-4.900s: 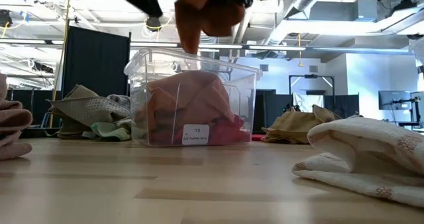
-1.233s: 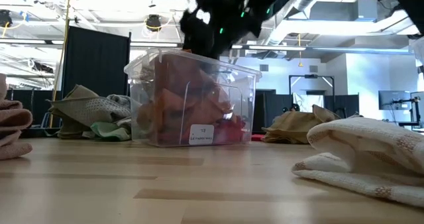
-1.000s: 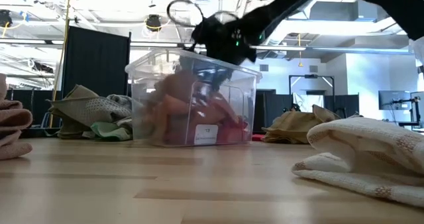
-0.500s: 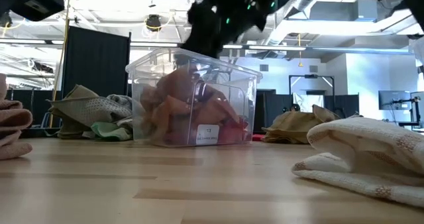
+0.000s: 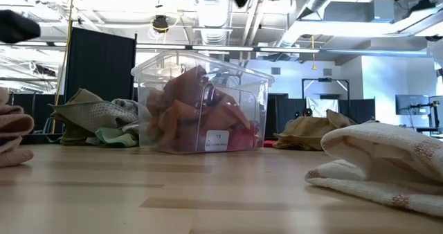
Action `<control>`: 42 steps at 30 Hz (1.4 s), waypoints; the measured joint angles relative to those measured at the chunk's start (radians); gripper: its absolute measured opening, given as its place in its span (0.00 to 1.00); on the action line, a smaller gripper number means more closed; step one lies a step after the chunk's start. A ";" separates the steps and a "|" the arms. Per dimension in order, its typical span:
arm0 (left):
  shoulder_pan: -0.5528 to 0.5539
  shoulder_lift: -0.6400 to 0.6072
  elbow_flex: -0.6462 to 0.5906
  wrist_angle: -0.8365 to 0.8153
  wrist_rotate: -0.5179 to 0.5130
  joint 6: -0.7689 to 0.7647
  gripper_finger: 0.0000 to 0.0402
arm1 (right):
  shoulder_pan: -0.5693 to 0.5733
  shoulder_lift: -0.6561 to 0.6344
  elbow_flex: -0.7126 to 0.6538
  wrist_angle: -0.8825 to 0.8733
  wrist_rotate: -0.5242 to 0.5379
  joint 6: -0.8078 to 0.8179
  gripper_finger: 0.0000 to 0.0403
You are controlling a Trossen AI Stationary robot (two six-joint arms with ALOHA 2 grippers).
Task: Sort towels by color in basket
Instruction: Put the brown towel into the top transparent bin
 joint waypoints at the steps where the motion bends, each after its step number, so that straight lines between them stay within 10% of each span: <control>1: 0.000 0.000 -0.014 0.025 0.001 -0.005 0.66 | 0.009 -0.016 0.000 -0.023 0.013 0.000 0.66; 12: 0.017 0.000 -0.214 0.277 -0.015 -0.077 0.67 | 0.118 -0.159 0.000 -0.195 0.129 0.017 0.67; 24: 0.025 0.000 -0.225 0.345 -0.023 0.076 0.05 | 0.211 -0.182 0.000 -0.339 0.179 0.077 0.67; 42: 0.025 0.001 0.053 0.254 -0.212 0.374 0.03 | 0.346 -0.182 0.000 -0.524 0.229 0.247 0.67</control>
